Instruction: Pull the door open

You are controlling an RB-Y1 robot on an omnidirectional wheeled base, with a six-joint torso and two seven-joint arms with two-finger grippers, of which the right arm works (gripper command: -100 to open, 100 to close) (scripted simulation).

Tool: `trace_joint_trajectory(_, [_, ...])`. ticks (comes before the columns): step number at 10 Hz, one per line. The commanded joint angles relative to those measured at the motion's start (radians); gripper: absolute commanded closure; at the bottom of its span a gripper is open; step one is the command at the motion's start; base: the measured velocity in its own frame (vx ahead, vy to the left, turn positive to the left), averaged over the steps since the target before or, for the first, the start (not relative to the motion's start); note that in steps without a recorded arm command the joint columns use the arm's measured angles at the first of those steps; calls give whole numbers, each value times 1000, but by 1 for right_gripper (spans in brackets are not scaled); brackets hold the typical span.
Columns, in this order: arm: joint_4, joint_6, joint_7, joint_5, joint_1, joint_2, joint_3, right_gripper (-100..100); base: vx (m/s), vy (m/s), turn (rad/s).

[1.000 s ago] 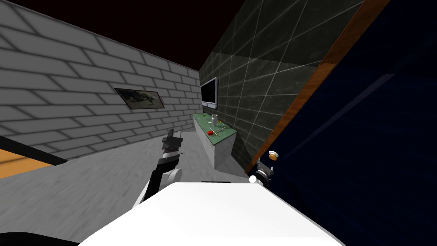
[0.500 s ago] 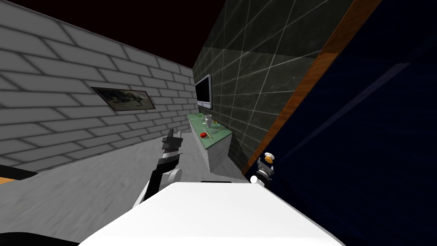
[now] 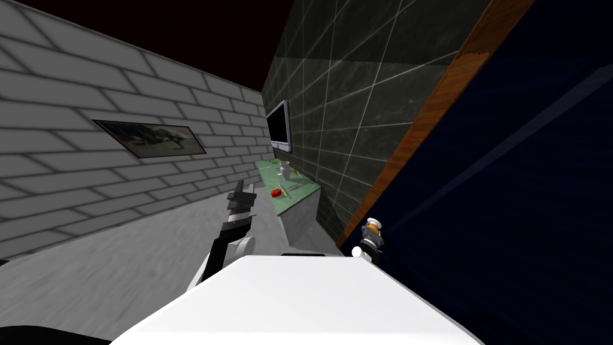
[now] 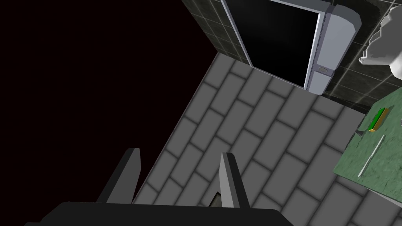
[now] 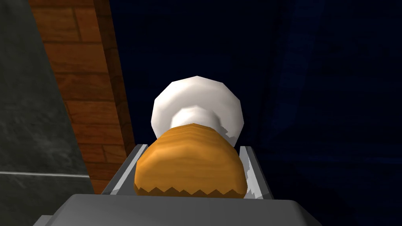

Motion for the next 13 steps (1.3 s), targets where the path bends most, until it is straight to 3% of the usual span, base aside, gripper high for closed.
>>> trace_joint_trajectory(1, [0, 1, 0, 1, -1, 3, 2, 100, -30, 24, -2])
trace_joint_trajectory(6, [3, 5, -5, 2, 4, 1, 5, 100, -22, 23, 13])
trace_joint_trajectory(10, [2, 6, -23, 9, 10, -9, 16, 100, -122, 131, 32])
trace_joint_trajectory(13, [0, 10, -64, 26, 22, -32, 41, 100, -130, 154, 31])
